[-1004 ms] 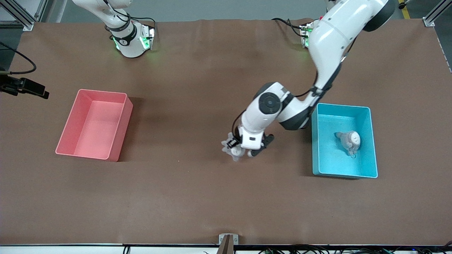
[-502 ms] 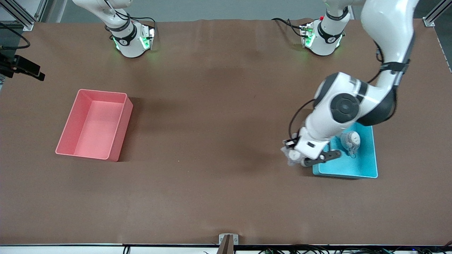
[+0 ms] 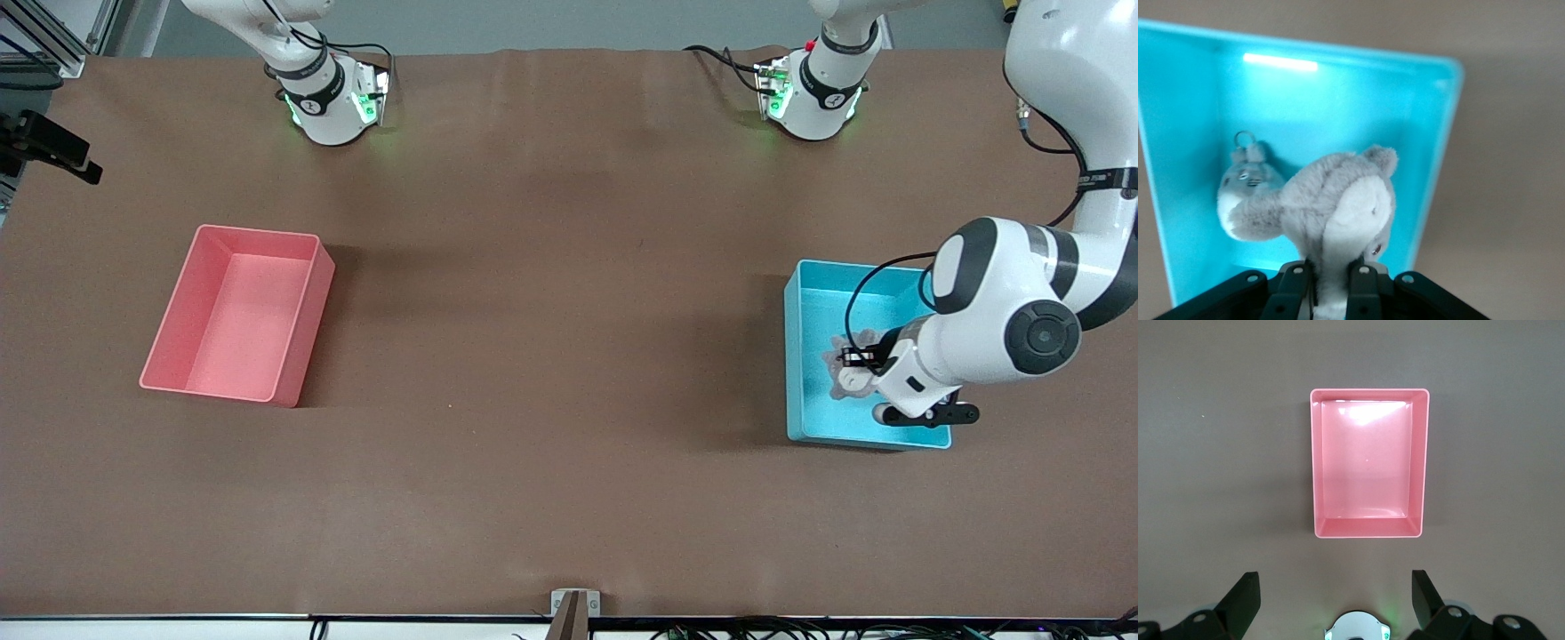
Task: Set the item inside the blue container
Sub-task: 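Carry the toy with the left gripper into the blue box and release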
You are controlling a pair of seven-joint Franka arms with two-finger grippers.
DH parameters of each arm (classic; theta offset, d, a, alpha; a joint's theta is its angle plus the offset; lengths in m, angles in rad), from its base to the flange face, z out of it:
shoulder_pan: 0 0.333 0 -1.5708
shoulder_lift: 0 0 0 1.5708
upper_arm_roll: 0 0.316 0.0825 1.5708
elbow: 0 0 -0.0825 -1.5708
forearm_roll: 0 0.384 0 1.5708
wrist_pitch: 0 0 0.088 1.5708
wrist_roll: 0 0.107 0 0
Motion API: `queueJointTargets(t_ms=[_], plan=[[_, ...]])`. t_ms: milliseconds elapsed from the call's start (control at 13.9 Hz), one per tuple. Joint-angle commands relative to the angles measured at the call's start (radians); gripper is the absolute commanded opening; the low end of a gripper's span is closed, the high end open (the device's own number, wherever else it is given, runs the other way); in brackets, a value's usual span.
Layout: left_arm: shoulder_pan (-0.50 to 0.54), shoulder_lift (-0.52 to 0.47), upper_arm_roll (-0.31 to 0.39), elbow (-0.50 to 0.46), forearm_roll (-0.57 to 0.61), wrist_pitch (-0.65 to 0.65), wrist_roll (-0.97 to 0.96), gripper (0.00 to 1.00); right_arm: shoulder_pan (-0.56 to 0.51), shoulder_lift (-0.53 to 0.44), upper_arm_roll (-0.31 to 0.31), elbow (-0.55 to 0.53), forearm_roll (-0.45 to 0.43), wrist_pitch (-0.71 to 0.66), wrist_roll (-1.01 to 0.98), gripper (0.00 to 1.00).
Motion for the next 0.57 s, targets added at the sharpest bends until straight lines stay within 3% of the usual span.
queueJointTargets(t_ms=[0, 72, 143, 502], plan=[[0.047, 0.012, -0.008, -0.014, 0.012, -0.001, 0.040, 0.67, -0.006, -0.023, 0.014, 0.021, 0.016, -0.028, -0.004, 1.00], [0.044, 0.011, -0.009, -0.009, 0.009, -0.002, 0.022, 0.93, -0.006, -0.023, 0.019, 0.026, 0.016, -0.030, -0.002, 1.00], [0.034, 0.005, -0.012, -0.004, 0.006, -0.004, 0.013, 1.00, -0.006, -0.023, 0.022, 0.026, 0.016, -0.031, -0.002, 1.00], [0.026, -0.090, -0.081, 0.106, 0.011, -0.077, -0.072, 1.00, -0.008, -0.020, 0.019, 0.026, 0.017, -0.027, -0.050, 1.00]])
